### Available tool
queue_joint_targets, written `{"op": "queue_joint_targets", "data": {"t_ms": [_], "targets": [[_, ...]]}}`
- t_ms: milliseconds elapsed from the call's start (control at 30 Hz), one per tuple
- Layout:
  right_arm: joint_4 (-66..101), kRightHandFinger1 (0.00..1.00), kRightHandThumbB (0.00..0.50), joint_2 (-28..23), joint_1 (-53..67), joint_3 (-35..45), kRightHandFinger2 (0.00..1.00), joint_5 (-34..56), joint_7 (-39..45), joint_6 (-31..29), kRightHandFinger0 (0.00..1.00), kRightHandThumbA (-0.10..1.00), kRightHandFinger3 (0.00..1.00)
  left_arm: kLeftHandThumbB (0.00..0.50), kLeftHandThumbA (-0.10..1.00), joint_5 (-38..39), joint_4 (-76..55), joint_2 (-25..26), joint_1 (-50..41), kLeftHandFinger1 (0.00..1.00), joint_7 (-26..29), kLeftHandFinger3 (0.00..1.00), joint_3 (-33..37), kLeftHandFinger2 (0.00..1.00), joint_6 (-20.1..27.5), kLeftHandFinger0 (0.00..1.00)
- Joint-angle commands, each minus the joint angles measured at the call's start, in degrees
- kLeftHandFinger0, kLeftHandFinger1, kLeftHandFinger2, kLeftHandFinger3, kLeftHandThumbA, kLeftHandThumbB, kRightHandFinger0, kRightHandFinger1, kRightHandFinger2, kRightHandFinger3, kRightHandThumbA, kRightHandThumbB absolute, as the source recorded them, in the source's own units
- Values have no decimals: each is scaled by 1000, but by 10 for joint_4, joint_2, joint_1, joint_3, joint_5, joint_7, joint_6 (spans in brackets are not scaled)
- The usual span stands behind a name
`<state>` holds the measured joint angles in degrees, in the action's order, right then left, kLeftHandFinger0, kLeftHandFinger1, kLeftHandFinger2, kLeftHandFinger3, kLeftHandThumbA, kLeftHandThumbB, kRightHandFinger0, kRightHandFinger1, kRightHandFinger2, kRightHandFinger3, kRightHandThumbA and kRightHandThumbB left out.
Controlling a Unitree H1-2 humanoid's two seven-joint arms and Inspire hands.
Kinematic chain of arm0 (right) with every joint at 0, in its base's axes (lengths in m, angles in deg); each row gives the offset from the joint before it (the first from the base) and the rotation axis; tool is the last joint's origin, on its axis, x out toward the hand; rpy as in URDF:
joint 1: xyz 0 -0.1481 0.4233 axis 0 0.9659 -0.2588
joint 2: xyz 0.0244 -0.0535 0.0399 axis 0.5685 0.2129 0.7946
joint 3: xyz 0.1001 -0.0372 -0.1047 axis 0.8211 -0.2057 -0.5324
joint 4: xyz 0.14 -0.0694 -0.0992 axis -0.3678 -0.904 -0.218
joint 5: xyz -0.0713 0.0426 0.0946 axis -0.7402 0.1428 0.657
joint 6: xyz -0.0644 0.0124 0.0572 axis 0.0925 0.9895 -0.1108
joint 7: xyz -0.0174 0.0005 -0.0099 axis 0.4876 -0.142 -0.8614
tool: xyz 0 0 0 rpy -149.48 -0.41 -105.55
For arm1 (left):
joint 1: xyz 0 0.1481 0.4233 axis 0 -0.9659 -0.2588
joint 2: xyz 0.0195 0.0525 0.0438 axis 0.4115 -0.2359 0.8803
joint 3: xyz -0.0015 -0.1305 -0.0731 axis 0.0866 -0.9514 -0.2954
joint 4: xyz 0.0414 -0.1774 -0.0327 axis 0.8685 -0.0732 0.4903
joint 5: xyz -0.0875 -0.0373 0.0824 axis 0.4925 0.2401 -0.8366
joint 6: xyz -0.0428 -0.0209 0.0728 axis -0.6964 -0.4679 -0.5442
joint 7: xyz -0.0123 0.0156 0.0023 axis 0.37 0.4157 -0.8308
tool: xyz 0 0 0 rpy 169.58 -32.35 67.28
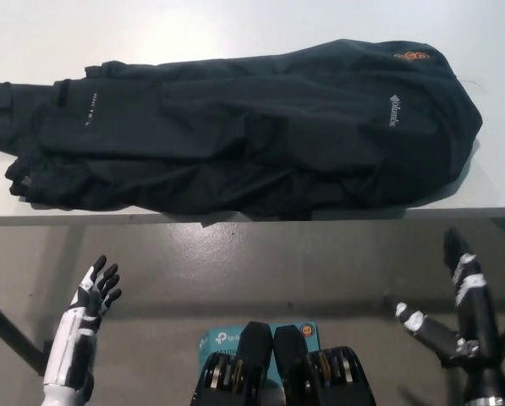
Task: The robot grabs the right edges of the black jacket on the table, and folds it in half
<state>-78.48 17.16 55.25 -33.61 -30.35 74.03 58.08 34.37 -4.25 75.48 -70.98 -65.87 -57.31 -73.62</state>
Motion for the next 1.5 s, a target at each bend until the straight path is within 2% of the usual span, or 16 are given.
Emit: {"op": "queue_joint_targets", "data": {"t_ms": [0, 67, 100, 133, 200, 233, 267, 433, 500, 633, 700, 800, 867, 967, 1333, 1467], "targets": [[35, 1000, 198, -6, -7, 8, 1000, 43, 13, -18, 1000, 1000, 1000, 205, 1000, 25, -22, 12, 4, 1000, -21, 1000, 5, 1000, 5, 1000], [35, 1000, 198, -7, -7, 8, 1000, 44, 14, -17, 1000, 1000, 1000, 206, 1000, 25, -22, 13, 4, 1000, -21, 1000, 5, 1000, 5, 1000], [91, 1000, 225, -45, -42, 45, 1000, 122, 24, 40, 1000, 1000, 1000, 231, 1000, 29, -46, 17, 3, 1000, -27, 1000, 9, 1000, -14, 1000], [116, 1000, 229, -62, -57, 62, 1000, 156, 30, 65, 1000, 1000, 1000, 232, 1000, 31, -57, 18, 3, 1000, -30, 1000, 11, 1000, -22, 1000], [118, 1000, 231, -61, -57, 63, 1000, 158, 32, 69, 1000, 1000, 1000, 233, 1000, 32, -58, 18, 3, 1000, -30, 1000, 11, 1000, -24, 1000], [128, 1000, 249, -99, -103, 96, 1000, 199, 30, 130, 1000, 1000, 1000, 231, 1000, 23, -64, 20, 5, 1000, -28, 1000, 11, 1000, -22, 1000], [129, 1000, 252, -109, -119, 107, 1000, 215, 30, 152, 1000, 1000, 1000, 230, 1000, 24, -67, 22, 5, 1000, -29, 1000, 11, 1000, -26, 1000], [123, 1000, 246, -113, -142, 121, 1000, 240, 30, 174, 1000, 1000, 1000, 247, 1000, 18, -73, 24, 0, 1000, -29, 1000, 11, 1000, -35, 1000], [42, 1000, 261, -128, -239, 155, 1000, 279, 15, 209, 1000, 1000, 1000, 219, 1000, 24, -67, 25, -4, 1000, -28, 1000, 6, 1000, -31, 1000], [39, 1000, 262, -124, -245, 163, 1000, 278, 22, 217, 1000, 1000, 1000, 218, 1000, 25, -68, 25, -5, 1000, -27, 1000, 6, 1000, -31, 1000], [-73, 1000, 330, -142, -322, 174, 1000, 280, 32, 221, 1000, 1000, 1000, 159, 1000, 25, -68, 26, -5, 1000, -23, 1000, 3, 1000, -37, 1000], [-129, 1000, 337, -145, -351, 181, 1000, 288, 43, 214, 1000, 1000, 1000, 156, 1000, 25, -69, 26, -4, 1000, -20, 1000, 2, 1000, -39, 1000], [-154, 1000, 339, -146, -364, 184, 1000, 292, 48, 210, 1000, 1000, 1000, 156, 1000, 24, -70, 25, -4, 1000, -20, 1000, 1, 1000, -40, 1000], [-239, 1000, 305, -150, -396, 188, 1000, 307, 79, 196, 1000, 1000, 1000, 172, 1000, 22, -65, 23, -5, 1000, -17, 1000, 0, 1000, -31, 1000], [-390, 1000, 322, -136, -450, 210, 1000, 340, 110, 201, 1000, 1000, 1000, 191, 1000, 27, -66, 16, -11, 1000, -13, 1000, -4, 1000, -33, 1000], [-446, 1000, 299, -136, -459, 209, 1000, 335, 119, 177, 1000, 1000, 1000, 164, 1000, 35, -65, 18, -9, 1000, -18, 1000, -5, 1000, -32, 1000]]}}
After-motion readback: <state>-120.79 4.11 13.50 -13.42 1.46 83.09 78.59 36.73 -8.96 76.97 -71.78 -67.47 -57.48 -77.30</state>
